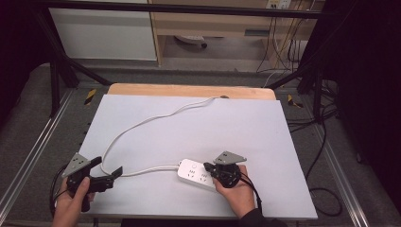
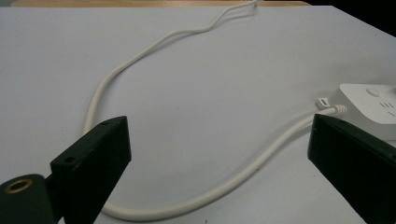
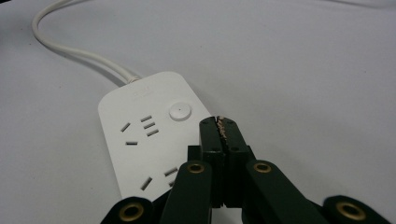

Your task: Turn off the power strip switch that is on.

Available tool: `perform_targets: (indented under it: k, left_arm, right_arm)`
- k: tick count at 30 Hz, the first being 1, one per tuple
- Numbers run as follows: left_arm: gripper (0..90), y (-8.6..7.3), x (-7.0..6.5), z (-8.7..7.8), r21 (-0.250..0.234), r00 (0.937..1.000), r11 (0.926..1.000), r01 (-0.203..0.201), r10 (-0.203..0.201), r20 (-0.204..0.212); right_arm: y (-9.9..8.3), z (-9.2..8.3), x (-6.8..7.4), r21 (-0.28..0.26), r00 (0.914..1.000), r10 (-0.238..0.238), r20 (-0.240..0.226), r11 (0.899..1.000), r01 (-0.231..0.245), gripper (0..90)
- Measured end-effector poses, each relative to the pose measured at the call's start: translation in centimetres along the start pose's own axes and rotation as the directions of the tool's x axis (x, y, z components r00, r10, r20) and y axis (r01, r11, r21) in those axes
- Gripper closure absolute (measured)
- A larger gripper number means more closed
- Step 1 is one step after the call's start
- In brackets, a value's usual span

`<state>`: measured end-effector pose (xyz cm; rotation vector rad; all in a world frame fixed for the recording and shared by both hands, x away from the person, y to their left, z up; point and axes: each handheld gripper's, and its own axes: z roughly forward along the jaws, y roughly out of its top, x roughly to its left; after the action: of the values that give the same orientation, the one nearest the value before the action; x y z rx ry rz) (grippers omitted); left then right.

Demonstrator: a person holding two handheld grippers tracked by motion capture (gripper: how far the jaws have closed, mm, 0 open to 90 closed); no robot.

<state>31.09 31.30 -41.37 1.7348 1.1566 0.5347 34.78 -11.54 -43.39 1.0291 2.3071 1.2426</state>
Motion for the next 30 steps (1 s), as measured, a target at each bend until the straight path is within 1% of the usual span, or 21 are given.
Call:
perform_targets:
  k: [18, 30]
  left_arm:
    - [6.1, 0.0, -0.03, 0.01, 0.002, 1.0, 1.0, -0.003, 0.003, 0.003]
    - [6.1, -0.01, -0.05, -0.02, 0.005, 1.0, 1.0, 0.0, 0.0, 0.002]
  right_arm:
    - [-0.1, 0.15, 0.13, 0.009, 1.0, -0.003, 0.002, 1.0, 0.003, 90.0]
    - [-0.29, 0.3, 0.08, 0.004, 1.0, -0.004, 0.002, 1.0, 0.004, 90.0]
